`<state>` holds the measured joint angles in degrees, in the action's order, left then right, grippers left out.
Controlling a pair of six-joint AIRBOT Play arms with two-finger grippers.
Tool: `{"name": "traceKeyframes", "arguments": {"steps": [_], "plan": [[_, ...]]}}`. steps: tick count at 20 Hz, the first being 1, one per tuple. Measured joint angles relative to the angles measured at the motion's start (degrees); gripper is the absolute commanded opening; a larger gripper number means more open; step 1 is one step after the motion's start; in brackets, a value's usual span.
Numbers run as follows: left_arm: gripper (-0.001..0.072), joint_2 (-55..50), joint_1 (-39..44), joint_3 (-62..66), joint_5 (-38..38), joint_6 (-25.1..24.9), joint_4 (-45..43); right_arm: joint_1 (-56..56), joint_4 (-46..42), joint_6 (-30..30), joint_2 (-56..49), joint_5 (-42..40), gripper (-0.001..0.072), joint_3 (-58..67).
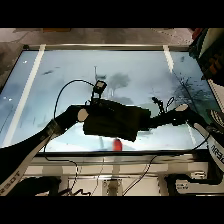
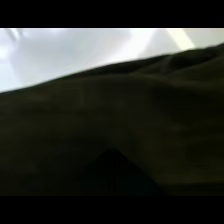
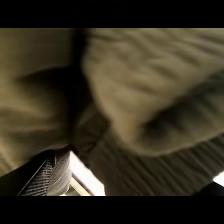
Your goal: Fold the clothes and pants, and hang the long-sleeved shirts on hangers.
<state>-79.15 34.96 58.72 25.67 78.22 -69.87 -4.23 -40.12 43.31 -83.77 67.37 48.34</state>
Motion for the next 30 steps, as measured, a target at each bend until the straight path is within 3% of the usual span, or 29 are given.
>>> {"name": "traceKeyframes", "arguments": {"steps": [8, 11, 14, 22, 26, 30], "plan": [[0.0017, -4.76, -0.24, 0.0, 1.79, 0.02, -1.44, 0.59, -2.71, -2.19, 0.02, 7.65, 0.065, 9.44], [0.0016, -5.01, -0.24, 0.0, 1.9, 0.02, -1.44, 0.63, -3.26, -2.21, 0.02, 9.57, 0.0605, 10.64], [0.0017, -5.11, -0.24, 0.0, 1.92, 0.02, -1.44, 0.79, -3.19, -0.9, 0.02, 10.51, 0.0702, 11.1], [0.0017, -5.16, -0.13, 0.0, 1.16, 0.46, -1.46, 8.24, -8.44, 14.34, -0.22, -2.73, 0.0701, 11.34], [0.0017, -5.16, 0.83, 0.02, 0.94, 0.7, -1.44, 12.39, -20.79, 28.41, -0.24, -9.94, 0.0701, 11.37], [0.0017, -5.22, 2.64, 0.0, -0.59, 0.72, -1.29, 11.39, -30.49, 40.22, -0.35, -11.37, 0.0683, 11.41]]}}
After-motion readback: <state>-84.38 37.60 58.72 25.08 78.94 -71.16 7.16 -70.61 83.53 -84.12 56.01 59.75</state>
